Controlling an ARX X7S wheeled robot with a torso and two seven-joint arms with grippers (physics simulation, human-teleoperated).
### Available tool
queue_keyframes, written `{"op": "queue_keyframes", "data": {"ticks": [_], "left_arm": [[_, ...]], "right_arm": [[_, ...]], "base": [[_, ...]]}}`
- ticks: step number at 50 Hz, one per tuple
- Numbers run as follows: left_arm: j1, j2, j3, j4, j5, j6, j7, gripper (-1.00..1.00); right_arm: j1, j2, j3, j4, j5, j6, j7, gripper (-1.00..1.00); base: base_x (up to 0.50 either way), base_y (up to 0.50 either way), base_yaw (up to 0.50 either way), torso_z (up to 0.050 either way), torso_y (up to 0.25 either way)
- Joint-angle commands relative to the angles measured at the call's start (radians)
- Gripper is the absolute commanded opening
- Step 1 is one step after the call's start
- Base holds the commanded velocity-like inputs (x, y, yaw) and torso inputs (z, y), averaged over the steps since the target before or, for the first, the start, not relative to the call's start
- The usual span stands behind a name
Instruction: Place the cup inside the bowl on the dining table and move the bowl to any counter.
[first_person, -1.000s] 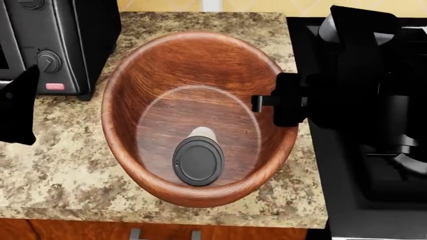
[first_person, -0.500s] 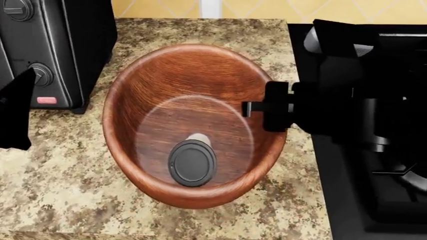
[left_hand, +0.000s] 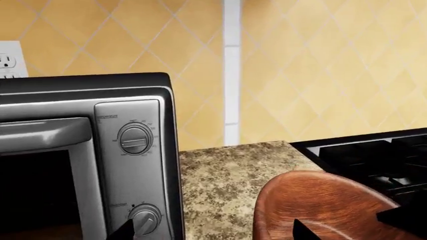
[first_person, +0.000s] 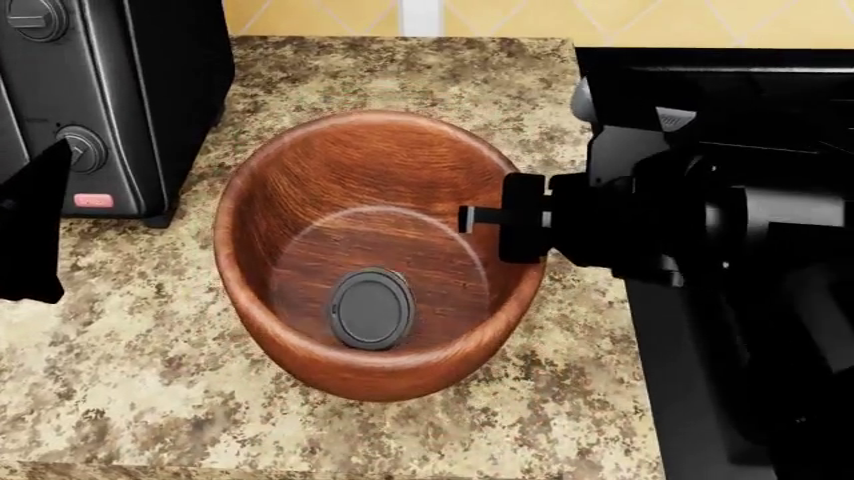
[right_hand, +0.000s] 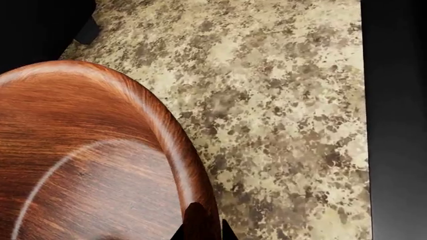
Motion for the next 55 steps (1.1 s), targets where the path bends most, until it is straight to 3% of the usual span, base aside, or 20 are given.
{"op": "queue_keyframes", "data": {"ticks": [1, 13, 19, 20, 29, 40, 45, 46, 48, 52, 55], "left_arm": [[-0.016, 0.028, 0.024, -0.016, 0.022, -0.006, 0.0, 1.0], [-0.035, 0.061, 0.055, -0.046, 0.056, -0.012, 0.008, 1.0], [-0.012, 0.028, 0.031, -0.022, 0.031, -0.004, 0.01, 1.0], [-0.009, 0.022, 0.028, -0.018, 0.026, -0.005, 0.01, 1.0], [0.004, -0.001, 0.013, -0.007, 0.011, 0.0, 0.012, 1.0], [-0.005, -0.005, 0.012, -0.008, 0.001, -0.005, 0.014, 1.0], [-0.043, 0.032, 0.039, -0.043, 0.026, -0.02, 0.003, 1.0], [-0.035, 0.003, 0.021, -0.026, 0.01, -0.018, 0.006, 1.0], [-0.055, 0.034, 0.038, -0.058, 0.026, -0.023, 0.002, 1.0], [-0.109, 0.059, 0.066, -0.081, 0.047, -0.048, 0.001, 1.0], [-0.117, 0.043, 0.066, -0.072, 0.04, -0.065, -0.022, 1.0]], "right_arm": [[-0.026, -0.089, -0.008, 0.143, -0.027, -0.014, -0.085, -1.0], [-0.04, -0.092, -0.012, 0.157, -0.033, -0.018, -0.087, -1.0], [-0.02, -0.062, 0.002, 0.107, -0.021, -0.006, -0.051, -1.0], [-0.017, -0.055, 0.007, 0.096, -0.017, -0.005, -0.039, 1.0], [0.003, -0.031, 0.025, 0.064, -0.009, -0.013, -0.003, 1.0], [0.007, 0.129, 0.105, -0.25, 0.036, -0.101, 0.176, 1.0], [-0.02, 0.242, 0.132, -0.466, -0.001, -0.216, 0.276, 1.0], [-0.042, 0.279, 0.146, -0.531, -0.019, -0.274, 0.296, 1.0], [-0.095, 0.378, 0.165, -0.741, -0.11, -0.427, 0.375, 1.0], [-0.132, 0.511, 0.205, -1.029, -0.138, -0.526, 0.548, 1.0], [-0.157, 0.552, 0.219, -1.101, -0.131, -0.554, 0.593, 1.0]], "base": [[0.0, 0.0, 0.0, 0.0, 0.0], [0.0, 0.0, 0.0, 0.0, 0.0], [0.0, 0.0, 0.0, 0.0, 0.0], [0.0, 0.0, 0.0, 0.0, 0.0], [0.0, 0.0, 0.0, 0.0, 0.0], [0.0, 0.0, 0.0, 0.0, 0.0], [0.0, 0.0, 0.0, 0.0, 0.0], [0.0, 0.0, 0.0, 0.0, 0.0], [0.0, 0.0, 0.0, 0.0, 0.0], [0.0, 0.0, 0.0, 0.0, 0.0], [0.0, 0.0, 0.0, 0.0, 0.0]]}}
